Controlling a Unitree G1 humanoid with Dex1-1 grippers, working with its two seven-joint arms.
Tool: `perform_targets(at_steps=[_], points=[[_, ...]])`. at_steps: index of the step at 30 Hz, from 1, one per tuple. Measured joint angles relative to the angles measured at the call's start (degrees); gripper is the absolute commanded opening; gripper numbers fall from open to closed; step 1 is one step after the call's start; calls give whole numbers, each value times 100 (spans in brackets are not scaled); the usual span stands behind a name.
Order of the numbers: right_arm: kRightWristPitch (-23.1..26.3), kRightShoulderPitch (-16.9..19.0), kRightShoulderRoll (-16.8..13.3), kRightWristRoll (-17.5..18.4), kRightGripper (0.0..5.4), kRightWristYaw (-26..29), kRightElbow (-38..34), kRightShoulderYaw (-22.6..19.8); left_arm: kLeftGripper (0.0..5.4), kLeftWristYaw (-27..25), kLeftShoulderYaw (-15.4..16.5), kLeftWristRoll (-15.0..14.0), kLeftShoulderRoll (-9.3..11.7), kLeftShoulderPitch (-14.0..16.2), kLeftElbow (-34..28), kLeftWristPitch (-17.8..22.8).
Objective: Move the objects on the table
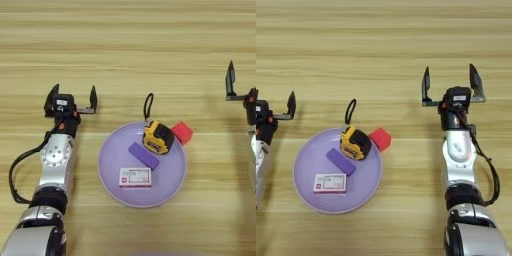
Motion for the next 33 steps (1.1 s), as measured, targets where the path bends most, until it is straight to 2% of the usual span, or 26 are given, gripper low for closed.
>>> perform_targets(at_steps=[5, 9, 20, 26, 33], points=[[22, -21, 92, 542, 537, 470, 256, -7, 540, -9, 1, -42, 10, 0, -1, -3], [22, -24, 94, 674, 537, 629, 285, -5, 540, -9, 0, -46, 14, 0, -3, -3], [34, -23, 150, 629, 537, 693, 380, 47, 540, -19, -4, -105, 31, 74, -149, -21], [292, 9, 158, 536, 537, 595, 302, 118, 540, -17, -12, -105, 40, 157, -351, -19], [564, 24, 188, 553, 537, 805, 190, 234, 540, -82, -13, -132, 38, 185, -480, -18]])
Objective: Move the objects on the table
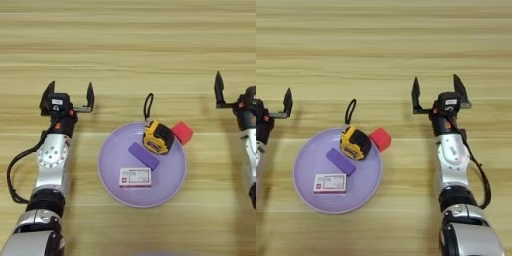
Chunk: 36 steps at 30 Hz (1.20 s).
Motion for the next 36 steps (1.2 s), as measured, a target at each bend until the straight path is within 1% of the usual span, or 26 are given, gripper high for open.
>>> perform_targets(at_steps=[3, 8, 12, 16, 19, 22, 24, 25, 27, 29, 32, 33, 34, 35, 36], points=[[88, 1, -1, -96, 537, -101, 2, 16, 540, -32, 0, -2, -1, 2, -35, 0], [220, 0, -6, -236, 537, -118, 54, 82, 540, -61, 2, -9, -3, 3, -49, -11], [234, 0, -4, -283, 537, -122, 95, 126, 540, -259, -8, -37, 0, 27, -191, -37], [249, -2, -4, -306, 537, -161, 184, 131, 540, -605, -64, -222, 18, 84, -552, 8], [279, -2, -4, -308, 537, -166, 197, 134, 540, -879, -146, -245, 82, 160, -895, 68], [286, -5, -4, -310, 537, -168, 214, 140, 540, -1285, -297, -448, 189, 283, -1464, 255], [287, -7, -7, -311, 537, -168, 235, 141, 540, -1567, -434, -485, 277, 420, -1940, 343], [287, -8, -7, -313, 537, -169, 239, 143, 540, -1647, -474, -496, 296, 460, -2062, 400], [286, -9, -7, -331, 537, -170, 244, 147, 540, -1859, -579, -620, 348, 599, -2366, 595], [286, -10, -9, -348, 537, -170, 247, 149, 540, -2194, -732, -689, 491, 813, -2716, 762], [284, -10, -9, -350, 537, -170, 250, 151, 540, -2610, -918, -737, 716, 1027, -3084, 990], [283, -10, -8, -350, 537, -170, 251, 150, 540, -2926, -1030, -869, 894, 1150, -3295, 1144], [283, -10, -8, -350, 537, -170, 254, 150, 540, -3039, -1072, -896, 964, 1190, -3358, 1183], [283, -11, -8, -349, 537, -168, 258, 150, 540, -3351, -1175, -940, 1155, 1303, -3533, 1303], [283, -12, -8, -348, 537, -166, 274, 148, 540, -3588, -1261, -961, 1296, 1375, -3639, 1428]])
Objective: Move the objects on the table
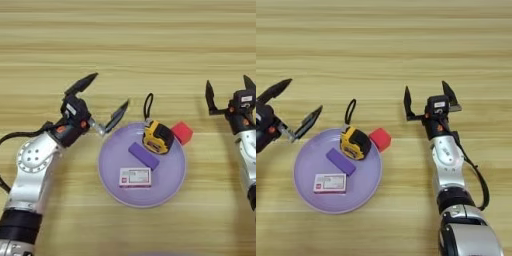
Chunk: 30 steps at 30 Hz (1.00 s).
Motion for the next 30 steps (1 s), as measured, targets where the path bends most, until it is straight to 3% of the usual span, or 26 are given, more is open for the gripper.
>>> perform_targets(at_steps=[3, 6, 13, 21, 30], points=[[0, -5, 0, 2, 537, 9, 51, -3, 540, -456, -180, -152, 230, 55, -148, 297], [-1, -16, 0, 2, 537, 10, 104, -7, 540, -836, -352, -122, 439, 43, -152, 402], [-68, -32, -4, 1, 537, -6, 137, -26, 540, -1758, -1064, 325, 854, -238, 124, 711], [-94, -34, -19, 0, 537, -6, 149, -33, 540, -2535, -1561, 364, 972, -618, 274, 1318], [-107, -34, -21, -29, 537, -41, 149, -24, 540, -2861, -1803, 593, 986, -781, 453, 1450]])
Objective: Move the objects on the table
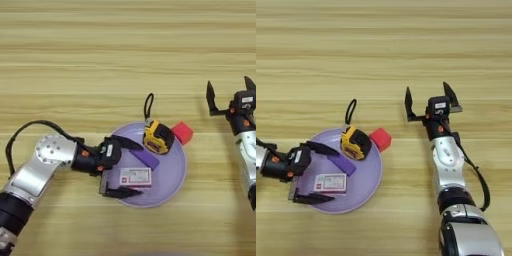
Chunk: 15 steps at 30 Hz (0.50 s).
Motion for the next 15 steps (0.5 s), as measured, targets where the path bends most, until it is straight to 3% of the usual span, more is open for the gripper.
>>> perform_targets(at_steps=[15], points=[[-101, 1, 4, 8, 537, -81, -55, -34, 540, -111, -81, 327, 164, -166, 52, 0]])
